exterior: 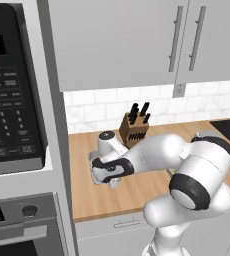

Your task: Take the meat container that has the chicken drumstick and place it on the second highest rack of the freezer. Then take the vegetable container that has the bell pepper and lemon wedge and place it on the highest rack of the freezer.

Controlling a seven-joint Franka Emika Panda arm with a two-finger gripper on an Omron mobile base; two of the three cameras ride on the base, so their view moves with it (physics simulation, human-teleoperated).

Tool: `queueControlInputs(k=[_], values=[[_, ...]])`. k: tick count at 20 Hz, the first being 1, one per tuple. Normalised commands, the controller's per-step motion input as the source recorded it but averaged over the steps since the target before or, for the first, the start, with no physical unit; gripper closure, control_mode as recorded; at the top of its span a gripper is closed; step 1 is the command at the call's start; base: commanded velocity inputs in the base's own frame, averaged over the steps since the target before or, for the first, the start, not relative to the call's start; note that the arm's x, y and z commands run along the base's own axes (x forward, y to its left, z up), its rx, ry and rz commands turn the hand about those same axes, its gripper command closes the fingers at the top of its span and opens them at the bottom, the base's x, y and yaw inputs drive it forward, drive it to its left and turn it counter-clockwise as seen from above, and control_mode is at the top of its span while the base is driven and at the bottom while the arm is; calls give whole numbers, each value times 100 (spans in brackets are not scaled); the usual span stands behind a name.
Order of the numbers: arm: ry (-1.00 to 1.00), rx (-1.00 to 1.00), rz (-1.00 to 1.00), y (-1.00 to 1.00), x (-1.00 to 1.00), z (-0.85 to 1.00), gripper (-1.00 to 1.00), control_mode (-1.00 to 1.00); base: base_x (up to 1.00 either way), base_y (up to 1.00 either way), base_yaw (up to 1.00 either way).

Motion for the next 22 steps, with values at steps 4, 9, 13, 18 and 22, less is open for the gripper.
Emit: queueControlInputs(k=[4,9,13,18,22], values=[[0,0,-1,3,0,0,-100,-100,0,0,0],[0,0,0,0,0,0,100,-100,0,0,0],[0,0,0,0,0,0,100,-100,0,0,0],[-1,0,0,0,0,-1,100,-100,0,0,0],[-5,-2,2,12,2,22,100,-100,0,0,0]])
